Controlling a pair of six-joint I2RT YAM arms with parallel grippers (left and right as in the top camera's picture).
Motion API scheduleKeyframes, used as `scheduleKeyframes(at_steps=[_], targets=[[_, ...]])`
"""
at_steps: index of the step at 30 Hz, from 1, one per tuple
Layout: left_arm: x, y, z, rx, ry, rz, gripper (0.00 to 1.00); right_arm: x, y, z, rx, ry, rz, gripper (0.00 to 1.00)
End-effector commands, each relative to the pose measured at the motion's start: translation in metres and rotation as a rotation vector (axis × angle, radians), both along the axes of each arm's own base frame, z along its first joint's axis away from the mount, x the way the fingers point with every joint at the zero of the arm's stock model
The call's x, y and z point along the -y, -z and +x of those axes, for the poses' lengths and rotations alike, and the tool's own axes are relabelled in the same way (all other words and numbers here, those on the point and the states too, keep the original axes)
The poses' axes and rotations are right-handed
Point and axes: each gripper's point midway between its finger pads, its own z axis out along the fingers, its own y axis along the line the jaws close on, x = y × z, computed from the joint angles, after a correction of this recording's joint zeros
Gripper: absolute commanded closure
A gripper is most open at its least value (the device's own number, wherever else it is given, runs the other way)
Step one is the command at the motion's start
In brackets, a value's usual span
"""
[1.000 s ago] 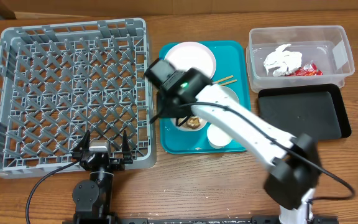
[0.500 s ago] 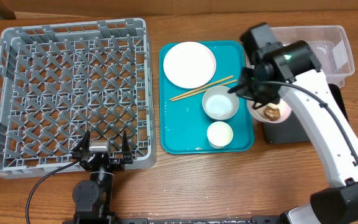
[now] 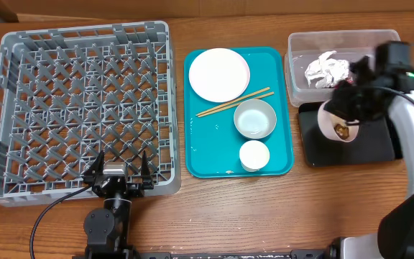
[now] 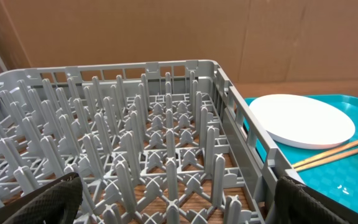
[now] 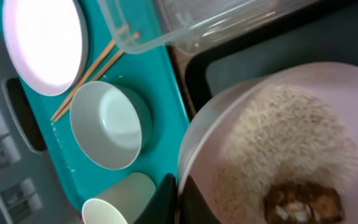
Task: Sort waste into correct bins and load items into the dishwasher
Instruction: 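Carry the rice dish to the black tray and tip out the scraps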
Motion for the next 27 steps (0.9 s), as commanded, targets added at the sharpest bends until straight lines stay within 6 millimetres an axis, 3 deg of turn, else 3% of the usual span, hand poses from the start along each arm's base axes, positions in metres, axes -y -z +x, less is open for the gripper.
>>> scheduleKeyframes(at_steps=[1,11,27], targets=[[-0.003,-0.001,0.0,0.008,-0.012,0.023,0.0,-0.007,-0.021,-0.004,0.156,-0.108,0.228,0.96],[-0.003,-0.001,0.0,0.008,-0.012,0.023,0.0,0.027,-0.017,-0.012,0.385,-0.024,0.551,0.96],[-0.003,-0.001,0.0,0.008,-0.012,0.023,0.0,0.035,0.001,-0.006,0.455,0.049,1.006,0.96]])
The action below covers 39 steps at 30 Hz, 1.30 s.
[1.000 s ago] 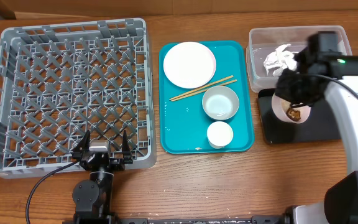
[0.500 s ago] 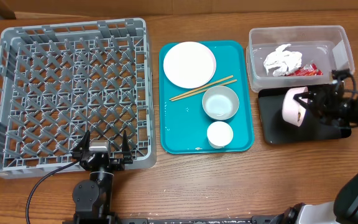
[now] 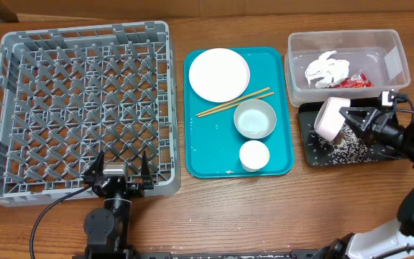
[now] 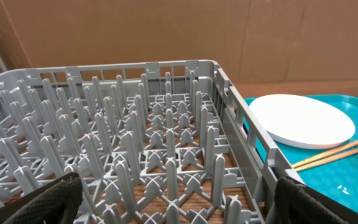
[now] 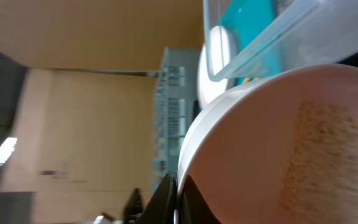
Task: Sort waste into correct bins and load items into the dishwasher
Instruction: 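Carry the rice dish to the black tray and tip out the scraps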
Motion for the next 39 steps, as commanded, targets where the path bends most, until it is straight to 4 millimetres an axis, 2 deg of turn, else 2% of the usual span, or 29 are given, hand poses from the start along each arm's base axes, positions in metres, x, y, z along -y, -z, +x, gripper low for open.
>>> scheduleKeyframes(at_steps=[1,15,31,35,39], targets=[[-0.003,-0.001,0.0,0.008,-0.012,0.022,0.0,-0.001,-0.012,-0.001,0.042,-0.005,0.143,0.96],[-0.003,-0.001,0.0,0.008,-0.012,0.023,0.0,0.001,-0.012,-0.001,0.005,0.003,0.168,0.96],[-0.003,-0.001,0.0,0.008,-0.012,0.023,0.0,0.002,-0.012,-0.005,-0.155,0.024,0.276,0.96],[-0.003,-0.001,0.0,0.008,-0.012,0.022,0.0,-0.006,-0.017,-0.01,-0.116,0.008,0.233,0.96],[-0.003,-0.001,0.0,0.008,-0.012,0.023,0.0,-0.018,-0.03,-0.015,-0.083,-0.019,0.155,0.96]])
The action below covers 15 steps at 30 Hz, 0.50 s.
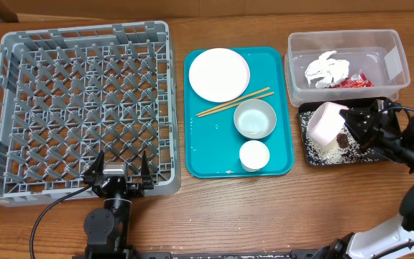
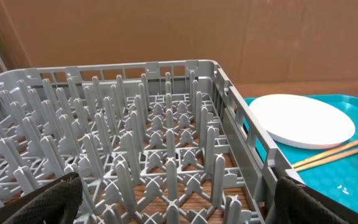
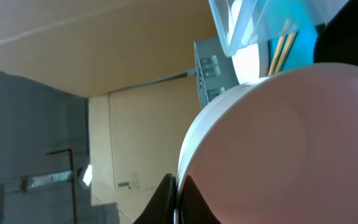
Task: Sort waste into correct bins and load items into the dishwasher
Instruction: 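Carry the rice dish to the black tray and tip out the scraps, then return the emptied dish to the teal tray with the right gripper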
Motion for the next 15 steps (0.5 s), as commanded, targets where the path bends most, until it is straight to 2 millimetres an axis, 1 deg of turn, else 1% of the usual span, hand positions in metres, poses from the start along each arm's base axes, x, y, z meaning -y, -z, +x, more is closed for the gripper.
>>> scheduleKeyframes(at_steps=[1,5,8,11,14,15], targets=[[-0.003,-0.001,0.0,0.008,-0.012,0.023,0.0,-0.012,-0.026,-0.005,0.124,-0.035,-0.121,0.96],[-0.003,-0.001,0.0,0.008,-0.012,0.022,0.0,-0.023,-0.041,-0.006,0.128,-0.075,-0.295,0.96],[-0.003,-0.001,0.0,0.008,-0.012,0.022,0.0,-0.038,-0.051,-0.005,0.106,-0.115,-0.475,0.96],[-0.003,-0.001,0.0,0.008,-0.012,0.023,0.0,-0.067,-0.069,-0.001,0.135,-0.169,-0.621,0.96],[-0.003,-0.001,0.0,0.008,-0.012,0.023,0.0,-0.103,-0.085,0.006,0.178,-0.211,-0.766,0.96],[-0.003,-0.001,0.0,0.008,-0.012,0.023,0.0,-0.118,-0.09,0.009,0.195,-0.227,-0.814,0.96]])
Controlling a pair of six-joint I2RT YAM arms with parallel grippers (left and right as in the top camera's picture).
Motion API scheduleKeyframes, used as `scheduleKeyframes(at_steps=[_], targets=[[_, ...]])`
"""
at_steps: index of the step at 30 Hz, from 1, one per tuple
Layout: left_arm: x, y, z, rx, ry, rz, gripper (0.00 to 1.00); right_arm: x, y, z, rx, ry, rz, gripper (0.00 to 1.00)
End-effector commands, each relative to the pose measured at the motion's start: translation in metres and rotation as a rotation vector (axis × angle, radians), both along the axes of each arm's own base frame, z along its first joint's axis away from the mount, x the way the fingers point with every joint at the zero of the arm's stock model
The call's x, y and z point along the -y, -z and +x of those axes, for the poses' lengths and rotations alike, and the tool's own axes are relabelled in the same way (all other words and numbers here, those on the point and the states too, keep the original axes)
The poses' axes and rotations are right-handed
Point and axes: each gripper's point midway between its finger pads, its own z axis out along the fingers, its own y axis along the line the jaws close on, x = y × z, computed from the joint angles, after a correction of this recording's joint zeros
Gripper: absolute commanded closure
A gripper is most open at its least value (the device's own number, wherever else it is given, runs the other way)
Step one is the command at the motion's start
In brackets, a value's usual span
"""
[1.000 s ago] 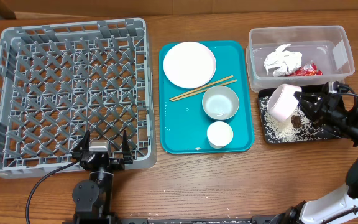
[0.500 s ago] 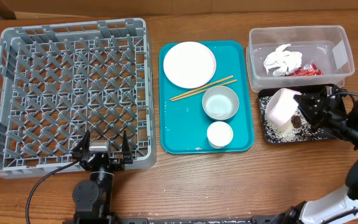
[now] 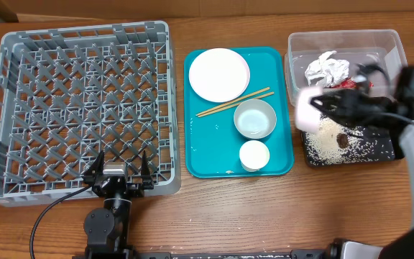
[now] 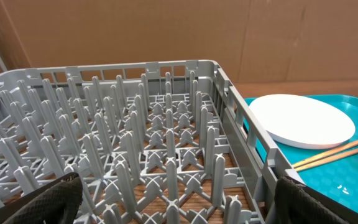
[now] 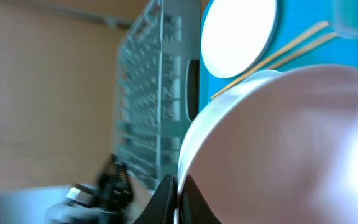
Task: Sort waste into correct bins and load items into the dishwasher
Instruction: 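Return the emptied dish to the teal tray with the right gripper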
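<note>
My right gripper [image 3: 322,108] is shut on the rim of a pink bowl [image 3: 307,110], held on its side above the left edge of the black tray [image 3: 383,147], which holds spilled rice [image 3: 327,140] and a brown lump [image 3: 342,138]. In the right wrist view the emptied bowl [image 5: 291,149] fills the frame, with the fingertips [image 5: 178,193] pinching its rim. The grey dish rack [image 3: 77,108] stands at the left, and my left gripper [image 3: 118,175] rests open at its near edge. The teal tray [image 3: 205,155] carries a white plate [image 3: 219,74], chopsticks [image 3: 233,102], a bowl [image 3: 254,119] and a cup [image 3: 254,155].
A clear plastic bin [image 3: 343,54] at the back right holds crumpled foil [image 3: 327,70] and a red wrapper. Brown cardboard stands behind the rack in the left wrist view, where the rack's pegs [image 4: 142,137] fill the foreground.
The right gripper has lifted the pink bowl up and to the left, from low over the black tray to its left edge. More rice lies bare on the tray. The left arm is unmoved.
The right gripper first held the bowl, with rice and a brown lump inside, over the black tray. Then the bowl was tipped and rice lay on the tray. Then it was empty with the lump out too. Now it hangs at the tray's left edge.
</note>
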Motion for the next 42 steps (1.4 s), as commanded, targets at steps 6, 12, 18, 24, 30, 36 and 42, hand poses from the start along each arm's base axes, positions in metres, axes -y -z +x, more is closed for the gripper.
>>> scheduleKeyframes(at_steps=[6,12,18,24,30,36,42], targets=[[-0.003,-0.001,0.0,0.008,-0.012,0.023,0.0,-0.126,-0.014,0.007,0.163,-0.064,-0.399,0.96],[-0.003,-0.001,0.0,0.008,-0.012,0.023,0.0,-0.213,0.029,-0.02,0.244,-0.18,-0.589,0.96],[-0.003,-0.001,0.0,0.008,-0.012,0.023,0.0,-0.242,0.085,-0.028,0.204,-0.262,-0.69,0.96],[-0.003,-0.001,0.0,0.008,-0.012,0.023,0.0,-0.247,0.131,-0.027,0.133,-0.3,-0.751,0.96],[-0.003,-0.001,0.0,0.008,-0.012,0.023,0.0,-0.248,0.137,-0.026,0.128,-0.302,-0.755,0.83],[-0.003,-0.001,0.0,0.008,-0.012,0.023,0.0,-0.249,0.136,-0.026,0.131,-0.301,-0.752,0.69],[-0.003,-0.001,0.0,0.008,-0.012,0.023,0.0,-0.256,0.094,-0.02,0.153,-0.282,-0.714,0.67]])
